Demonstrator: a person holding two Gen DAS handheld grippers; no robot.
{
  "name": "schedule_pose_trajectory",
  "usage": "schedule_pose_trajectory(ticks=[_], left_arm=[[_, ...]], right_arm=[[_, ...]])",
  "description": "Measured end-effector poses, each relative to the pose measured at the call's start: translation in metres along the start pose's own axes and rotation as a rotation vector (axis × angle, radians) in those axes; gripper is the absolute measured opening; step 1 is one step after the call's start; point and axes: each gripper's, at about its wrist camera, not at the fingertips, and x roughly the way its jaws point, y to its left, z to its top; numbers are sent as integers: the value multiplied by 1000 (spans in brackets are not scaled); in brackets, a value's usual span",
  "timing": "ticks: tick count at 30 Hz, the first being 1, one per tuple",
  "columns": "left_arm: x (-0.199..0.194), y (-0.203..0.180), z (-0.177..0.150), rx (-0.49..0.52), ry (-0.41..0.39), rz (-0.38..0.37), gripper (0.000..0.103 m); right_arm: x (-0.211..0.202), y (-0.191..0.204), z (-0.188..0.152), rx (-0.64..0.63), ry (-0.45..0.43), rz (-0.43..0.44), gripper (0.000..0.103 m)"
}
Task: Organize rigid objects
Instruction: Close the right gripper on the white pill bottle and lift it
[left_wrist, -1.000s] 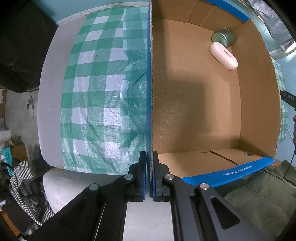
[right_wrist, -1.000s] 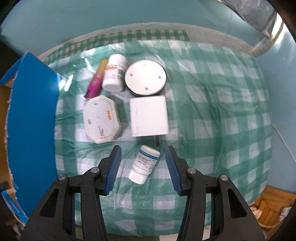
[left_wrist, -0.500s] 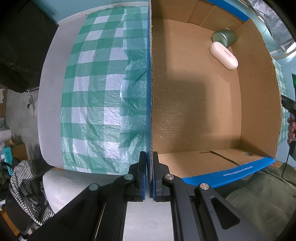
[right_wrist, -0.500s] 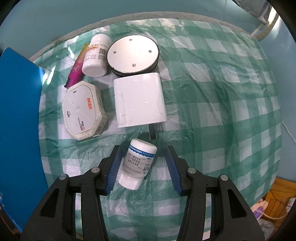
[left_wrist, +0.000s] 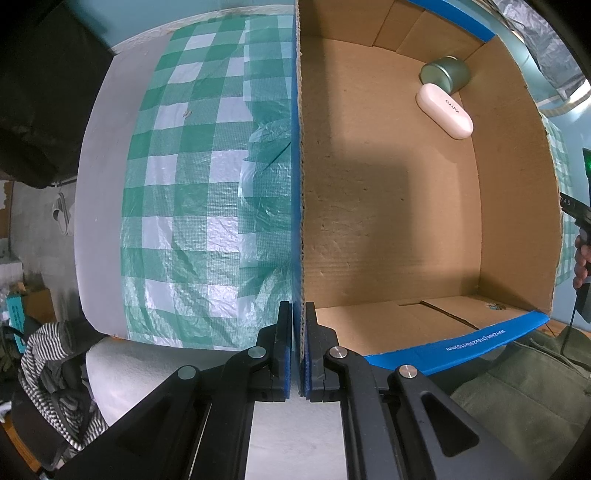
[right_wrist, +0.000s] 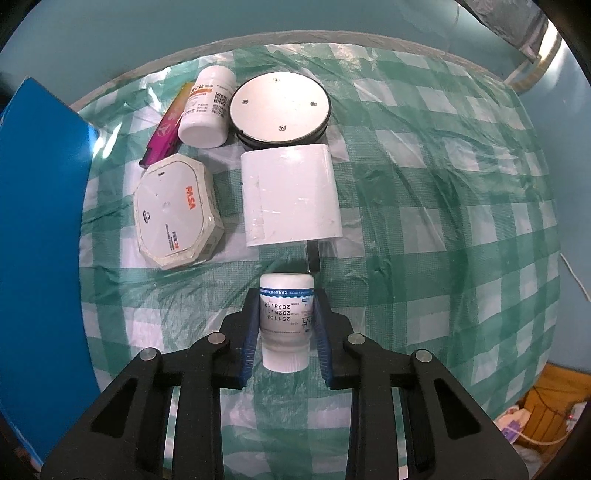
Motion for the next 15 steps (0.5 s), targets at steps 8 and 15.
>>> schedule_pose_trajectory(ticks=[8,15], left_arm=[[2,0,2,2,0,-3,5],[2,0,2,0,-2,-5,5]], right_arm=[[-24,11,-3,-38,-58,1,26],[-45,25,-3,-88,-103,4,26]])
